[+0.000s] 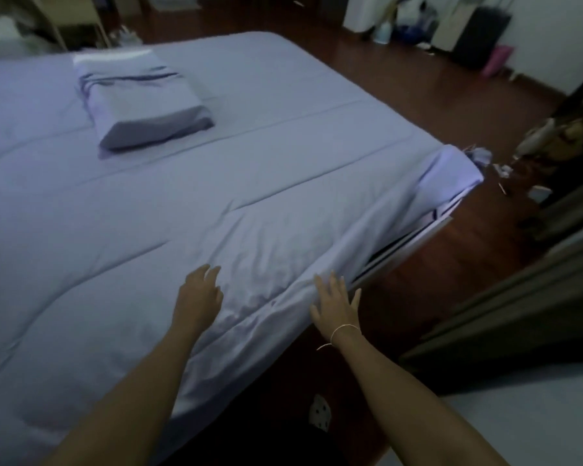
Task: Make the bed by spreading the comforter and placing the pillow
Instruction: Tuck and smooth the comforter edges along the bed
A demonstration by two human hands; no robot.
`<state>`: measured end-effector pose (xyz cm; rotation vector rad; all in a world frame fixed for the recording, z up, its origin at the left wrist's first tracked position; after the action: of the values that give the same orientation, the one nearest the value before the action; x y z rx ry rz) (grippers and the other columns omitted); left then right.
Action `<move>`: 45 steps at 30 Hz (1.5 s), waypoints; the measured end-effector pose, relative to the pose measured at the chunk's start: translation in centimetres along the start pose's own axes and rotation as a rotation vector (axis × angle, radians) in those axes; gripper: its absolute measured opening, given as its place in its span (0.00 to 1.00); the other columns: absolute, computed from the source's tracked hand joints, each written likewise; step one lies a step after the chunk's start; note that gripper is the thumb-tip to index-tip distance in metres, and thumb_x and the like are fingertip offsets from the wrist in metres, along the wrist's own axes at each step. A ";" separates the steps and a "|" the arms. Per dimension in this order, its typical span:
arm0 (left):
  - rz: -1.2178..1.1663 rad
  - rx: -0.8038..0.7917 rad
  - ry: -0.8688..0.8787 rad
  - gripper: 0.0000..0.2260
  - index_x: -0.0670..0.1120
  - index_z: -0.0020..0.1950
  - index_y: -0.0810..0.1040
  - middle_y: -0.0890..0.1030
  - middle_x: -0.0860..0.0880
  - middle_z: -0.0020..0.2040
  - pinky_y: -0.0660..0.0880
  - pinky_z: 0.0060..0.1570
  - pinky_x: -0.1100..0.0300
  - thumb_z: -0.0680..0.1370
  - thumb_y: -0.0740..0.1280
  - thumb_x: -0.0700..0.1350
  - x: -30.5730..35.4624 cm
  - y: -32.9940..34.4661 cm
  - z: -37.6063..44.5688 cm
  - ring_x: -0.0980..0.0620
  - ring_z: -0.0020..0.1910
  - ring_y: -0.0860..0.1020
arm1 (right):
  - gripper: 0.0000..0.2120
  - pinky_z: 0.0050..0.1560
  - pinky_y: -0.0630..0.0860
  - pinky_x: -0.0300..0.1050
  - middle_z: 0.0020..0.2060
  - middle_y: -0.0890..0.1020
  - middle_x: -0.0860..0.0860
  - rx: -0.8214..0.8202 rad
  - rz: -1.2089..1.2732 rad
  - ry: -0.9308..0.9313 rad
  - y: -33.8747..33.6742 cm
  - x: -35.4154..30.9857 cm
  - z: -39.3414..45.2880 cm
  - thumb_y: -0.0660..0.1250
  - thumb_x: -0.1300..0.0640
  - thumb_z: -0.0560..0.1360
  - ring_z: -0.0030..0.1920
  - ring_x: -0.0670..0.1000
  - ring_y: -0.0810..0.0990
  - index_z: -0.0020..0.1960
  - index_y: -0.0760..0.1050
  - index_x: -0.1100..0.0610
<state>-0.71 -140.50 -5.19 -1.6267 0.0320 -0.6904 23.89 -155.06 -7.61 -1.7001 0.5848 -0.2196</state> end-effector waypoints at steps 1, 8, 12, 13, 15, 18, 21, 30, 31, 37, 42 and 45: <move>0.007 -0.010 0.019 0.21 0.40 0.67 0.72 0.73 0.36 0.66 0.73 0.57 0.43 0.74 0.66 0.39 2.3 0.9 1.4 0.35 0.62 0.73 | 0.35 0.72 0.44 0.69 0.78 0.43 0.53 0.010 0.011 0.016 -0.9 2.1 1.2 0.60 0.47 0.77 0.78 0.56 0.45 0.77 0.45 0.45; -0.005 -0.027 0.099 0.20 0.42 0.69 0.69 0.69 0.38 0.69 0.71 0.61 0.43 0.77 0.63 0.42 17.4 5.8 9.3 0.36 0.65 0.70 | 0.34 0.73 0.45 0.68 0.78 0.41 0.54 0.045 0.045 0.073 -8.2 14.3 8.3 0.58 0.47 0.78 0.77 0.59 0.43 0.78 0.44 0.46; -0.026 -0.056 0.148 0.20 0.43 0.71 0.67 0.67 0.39 0.71 0.68 0.63 0.45 0.79 0.61 0.43 25.5 8.6 13.0 0.38 0.67 0.68 | 0.34 0.74 0.48 0.65 0.78 0.44 0.54 0.082 0.093 0.132 -11.9 20.9 11.8 0.59 0.47 0.78 0.77 0.59 0.44 0.78 0.46 0.46; -0.014 -0.064 0.173 0.20 0.44 0.71 0.67 0.67 0.40 0.71 0.68 0.64 0.45 0.79 0.61 0.44 27.3 9.3 13.9 0.39 0.67 0.68 | 0.34 0.74 0.48 0.64 0.78 0.44 0.54 0.092 0.103 0.137 -12.5 22.2 12.6 0.59 0.47 0.78 0.77 0.59 0.44 0.78 0.46 0.46; 0.011 -0.084 0.200 0.19 0.44 0.71 0.67 0.67 0.41 0.72 0.67 0.64 0.47 0.79 0.60 0.44 30.1 10.5 16.0 0.40 0.68 0.68 | 0.34 0.74 0.47 0.63 0.78 0.44 0.54 0.095 0.126 0.143 -13.5 24.5 14.3 0.59 0.47 0.78 0.78 0.59 0.44 0.78 0.45 0.46; 0.029 -0.099 0.202 0.19 0.45 0.71 0.67 0.67 0.42 0.71 0.68 0.64 0.47 0.80 0.59 0.45 33.2 12.0 19.4 0.41 0.67 0.69 | 0.33 0.75 0.47 0.62 0.78 0.44 0.55 0.088 0.149 0.153 -14.3 27.5 16.9 0.59 0.47 0.78 0.78 0.58 0.44 0.78 0.46 0.46; 0.050 -0.112 0.219 0.18 0.45 0.70 0.68 0.68 0.42 0.71 0.69 0.62 0.47 0.79 0.59 0.45 35.9 14.0 23.3 0.40 0.65 0.70 | 0.32 0.75 0.49 0.62 0.78 0.45 0.56 0.074 0.165 0.163 -14.5 30.3 20.1 0.60 0.47 0.78 0.78 0.58 0.46 0.77 0.48 0.46; -0.006 -0.138 0.151 0.18 0.44 0.69 0.69 0.69 0.41 0.70 0.69 0.62 0.45 0.79 0.60 0.45 44.1 20.5 37.9 0.39 0.64 0.71 | 0.33 0.75 0.50 0.58 0.78 0.43 0.54 -0.033 0.157 0.166 -16.9 39.2 33.5 0.61 0.48 0.77 0.78 0.56 0.46 0.77 0.49 0.46; -0.017 -0.136 0.151 0.18 0.44 0.69 0.69 0.69 0.41 0.70 0.69 0.62 0.45 0.79 0.60 0.45 45.5 20.9 39.4 0.39 0.64 0.71 | 0.33 0.76 0.50 0.58 0.78 0.43 0.54 -0.043 0.151 0.158 -17.4 40.3 34.9 0.60 0.48 0.77 0.78 0.56 0.45 0.77 0.48 0.46; -0.022 -0.174 0.178 0.19 0.44 0.69 0.69 0.70 0.41 0.69 0.69 0.63 0.46 0.79 0.60 0.48 52.0 23.5 45.8 0.40 0.64 0.71 | 0.31 0.75 0.52 0.57 0.78 0.44 0.54 -0.033 0.111 0.132 -20.4 45.5 42.6 0.58 0.48 0.79 0.78 0.56 0.46 0.77 0.47 0.46; 0.002 -0.294 0.111 0.22 0.45 0.71 0.67 0.71 0.43 0.69 0.68 0.63 0.48 0.79 0.59 0.54 54.4 28.1 49.2 0.41 0.64 0.71 | 0.30 0.76 0.52 0.56 0.78 0.43 0.53 -0.110 0.095 0.068 -20.4 48.3 48.5 0.57 0.49 0.80 0.78 0.57 0.44 0.77 0.46 0.46; -0.022 -0.366 0.029 0.25 0.45 0.71 0.66 0.70 0.43 0.69 0.68 0.62 0.48 0.77 0.62 0.56 56.2 31.3 50.7 0.41 0.64 0.71 | 0.30 0.76 0.52 0.55 0.78 0.44 0.53 -0.176 0.055 0.002 -19.8 50.3 52.1 0.56 0.49 0.80 0.78 0.57 0.44 0.77 0.46 0.46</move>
<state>79.29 -123.95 -11.25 -1.9686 0.1697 -0.7565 95.52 -132.68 -8.78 -1.8506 0.6679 -0.1334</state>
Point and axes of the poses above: each hand's wrist, its own z-axis towards the middle knuckle, its own y-axis out of the palm, x = y × z, the point moved 8 cm from there along z, towards the middle knuckle
